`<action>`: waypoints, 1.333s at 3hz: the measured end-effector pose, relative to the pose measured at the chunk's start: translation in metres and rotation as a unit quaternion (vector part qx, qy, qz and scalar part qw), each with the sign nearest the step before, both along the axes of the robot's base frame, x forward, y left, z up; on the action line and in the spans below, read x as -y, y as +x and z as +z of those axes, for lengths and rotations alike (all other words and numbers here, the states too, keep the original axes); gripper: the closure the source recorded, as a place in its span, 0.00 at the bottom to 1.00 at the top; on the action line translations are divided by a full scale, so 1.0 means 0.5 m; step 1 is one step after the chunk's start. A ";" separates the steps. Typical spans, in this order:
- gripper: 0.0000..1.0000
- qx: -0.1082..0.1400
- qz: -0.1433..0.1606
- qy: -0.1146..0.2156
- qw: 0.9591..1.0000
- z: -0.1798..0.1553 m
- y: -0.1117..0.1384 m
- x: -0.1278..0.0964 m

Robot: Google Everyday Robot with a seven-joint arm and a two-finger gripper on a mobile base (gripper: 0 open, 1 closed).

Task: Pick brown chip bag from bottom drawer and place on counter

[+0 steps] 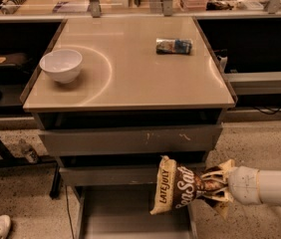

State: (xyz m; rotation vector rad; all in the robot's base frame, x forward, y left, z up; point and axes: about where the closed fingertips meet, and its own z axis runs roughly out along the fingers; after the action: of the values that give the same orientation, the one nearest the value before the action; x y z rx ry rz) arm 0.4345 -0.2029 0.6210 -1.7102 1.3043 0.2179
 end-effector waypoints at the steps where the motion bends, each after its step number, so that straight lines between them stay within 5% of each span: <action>1: 1.00 0.042 0.025 -0.026 0.998 0.145 -0.005 -0.008; 3: 1.00 0.094 0.046 -0.054 0.993 0.436 0.014 -0.061; 4: 1.00 0.121 0.019 -0.027 0.992 0.581 0.047 -0.049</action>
Offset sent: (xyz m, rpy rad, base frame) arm 0.0000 0.0254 0.2340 -0.1183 -0.2195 0.1389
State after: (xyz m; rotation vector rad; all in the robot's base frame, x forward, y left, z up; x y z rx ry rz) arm 0.4581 -0.1786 0.9114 -1.7477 1.1087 -0.0039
